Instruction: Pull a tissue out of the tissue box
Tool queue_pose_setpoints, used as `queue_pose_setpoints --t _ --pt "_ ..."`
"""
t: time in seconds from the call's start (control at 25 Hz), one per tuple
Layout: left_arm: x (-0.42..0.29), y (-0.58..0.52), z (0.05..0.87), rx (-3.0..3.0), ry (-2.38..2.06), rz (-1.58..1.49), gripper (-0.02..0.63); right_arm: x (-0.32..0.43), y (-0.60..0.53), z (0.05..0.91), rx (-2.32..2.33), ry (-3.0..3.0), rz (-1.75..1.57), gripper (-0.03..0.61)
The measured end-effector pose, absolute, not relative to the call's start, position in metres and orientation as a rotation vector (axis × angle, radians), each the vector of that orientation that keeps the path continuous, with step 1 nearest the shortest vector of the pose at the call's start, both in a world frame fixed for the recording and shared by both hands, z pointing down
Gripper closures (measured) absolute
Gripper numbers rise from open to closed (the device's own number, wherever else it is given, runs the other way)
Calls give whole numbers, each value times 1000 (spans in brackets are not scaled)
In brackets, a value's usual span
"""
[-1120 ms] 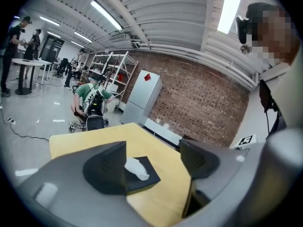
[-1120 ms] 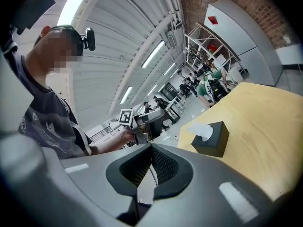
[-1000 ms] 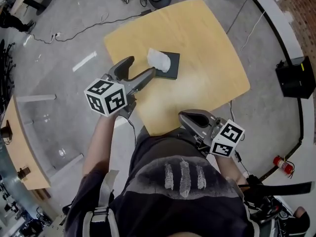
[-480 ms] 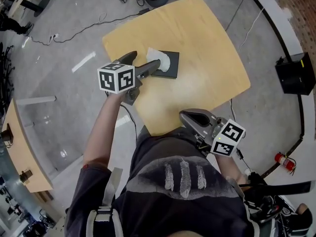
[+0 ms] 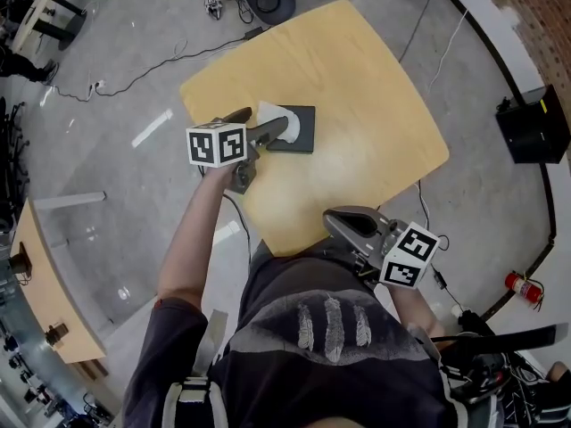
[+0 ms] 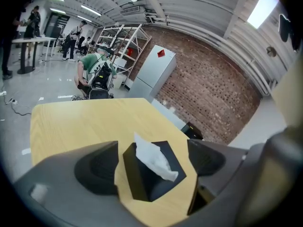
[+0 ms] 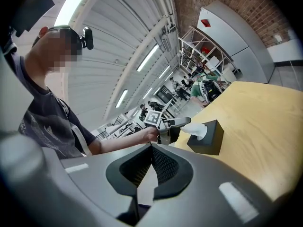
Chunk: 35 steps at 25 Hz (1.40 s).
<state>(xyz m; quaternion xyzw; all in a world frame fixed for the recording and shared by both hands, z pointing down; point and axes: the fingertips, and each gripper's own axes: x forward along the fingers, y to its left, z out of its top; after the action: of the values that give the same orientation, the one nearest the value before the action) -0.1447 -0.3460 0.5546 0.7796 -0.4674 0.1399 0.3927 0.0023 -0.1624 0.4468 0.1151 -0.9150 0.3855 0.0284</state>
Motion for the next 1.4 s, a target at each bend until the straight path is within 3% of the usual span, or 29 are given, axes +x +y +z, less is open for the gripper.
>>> queue_pose_setpoints --t 0.4,0.84,1.16,1.4 --pt "-141 -342 563 1939 -1118 318 312 4 -163 448 367 -2824 1201 580" --pt "-145 -344 561 1952 -1151 312 424 7 -167 451 397 -2812 1214 580" --pt "-141 -339 558 1994 -1125 323 600 8 -167 455 413 -2789 1224 580" --pt "-143 -340 555 1997 -1121 311 607 6 -167 455 415 -2784 1219 580"
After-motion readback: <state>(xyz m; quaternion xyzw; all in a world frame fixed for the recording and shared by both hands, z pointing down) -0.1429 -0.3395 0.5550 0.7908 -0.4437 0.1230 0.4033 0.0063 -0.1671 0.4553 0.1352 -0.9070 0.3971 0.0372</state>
